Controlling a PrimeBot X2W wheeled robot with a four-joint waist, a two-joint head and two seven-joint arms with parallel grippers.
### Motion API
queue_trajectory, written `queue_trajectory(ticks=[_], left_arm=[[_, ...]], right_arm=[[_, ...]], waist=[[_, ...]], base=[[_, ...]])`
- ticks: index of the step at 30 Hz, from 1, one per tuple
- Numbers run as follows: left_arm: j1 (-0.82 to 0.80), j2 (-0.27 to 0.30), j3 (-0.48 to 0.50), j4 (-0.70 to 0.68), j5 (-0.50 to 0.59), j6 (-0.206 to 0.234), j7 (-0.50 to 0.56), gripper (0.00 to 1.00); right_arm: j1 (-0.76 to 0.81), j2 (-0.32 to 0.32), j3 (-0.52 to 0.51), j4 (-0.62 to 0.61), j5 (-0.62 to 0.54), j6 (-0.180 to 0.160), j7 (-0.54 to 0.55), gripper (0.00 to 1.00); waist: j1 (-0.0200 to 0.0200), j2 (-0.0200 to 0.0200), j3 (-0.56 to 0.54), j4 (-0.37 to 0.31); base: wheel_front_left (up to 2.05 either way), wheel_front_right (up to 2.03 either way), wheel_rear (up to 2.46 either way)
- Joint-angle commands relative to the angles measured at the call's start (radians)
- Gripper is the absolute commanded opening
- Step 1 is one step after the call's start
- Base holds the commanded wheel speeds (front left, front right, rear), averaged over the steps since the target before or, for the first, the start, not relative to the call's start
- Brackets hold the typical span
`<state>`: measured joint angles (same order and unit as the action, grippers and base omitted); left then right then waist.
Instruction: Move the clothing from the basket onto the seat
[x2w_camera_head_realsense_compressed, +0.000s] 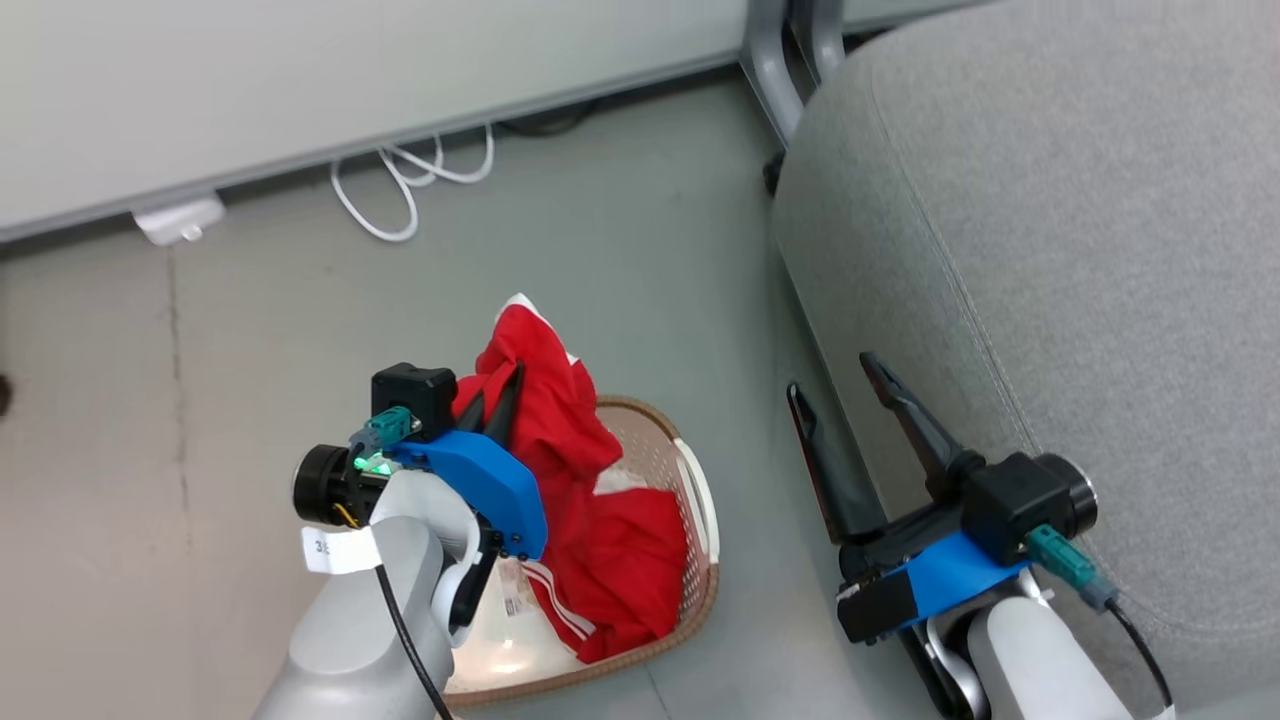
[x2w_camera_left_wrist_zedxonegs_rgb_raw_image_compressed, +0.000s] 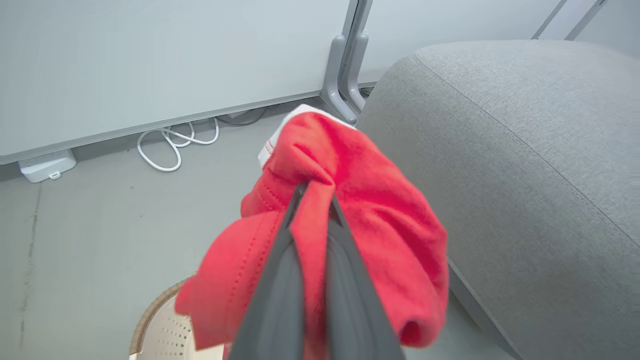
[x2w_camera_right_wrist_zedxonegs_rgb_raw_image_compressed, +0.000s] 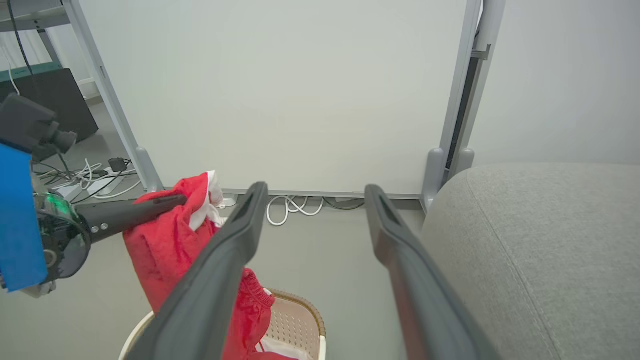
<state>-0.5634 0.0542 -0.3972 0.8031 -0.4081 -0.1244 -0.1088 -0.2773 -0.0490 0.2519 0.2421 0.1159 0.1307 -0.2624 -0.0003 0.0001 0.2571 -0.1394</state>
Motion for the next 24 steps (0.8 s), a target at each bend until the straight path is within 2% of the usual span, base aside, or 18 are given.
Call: queue_trajectory(ticks=[1, 13, 24], left_arm=[[-0.015, -0.003, -0.005, 0.001, -0.003, -0.008, -0.007, 0.0], [-0.032, -0.003, -0.157, -0.036, -0.131, -0.009, 0.008, 0.0], [-0.113, -0.004, -0.311, -0.124, -0.236, 0.015, 0.022, 0.0]], right_arm=[[0.014, -0.003, -0.001, 0.004, 0.0, 0.0, -0.004, 1.0], [0.118, -0.002, 0.036, 0.045, 0.015, 0.0, 0.02, 1.0], [0.166, -0.002, 0.041, 0.034, 0.018, 0.0, 0.042, 1.0]], waist=[[0.0003, -0.0001, -0.053, 0.034], [0.0003, -0.0001, -0.227, 0.084], [0.0003, -0.0001, -0.265, 0.127]], base=[[0.0, 0.0, 0.0], [0.0, 0.0, 0.0], [0.0, 0.0, 0.0]])
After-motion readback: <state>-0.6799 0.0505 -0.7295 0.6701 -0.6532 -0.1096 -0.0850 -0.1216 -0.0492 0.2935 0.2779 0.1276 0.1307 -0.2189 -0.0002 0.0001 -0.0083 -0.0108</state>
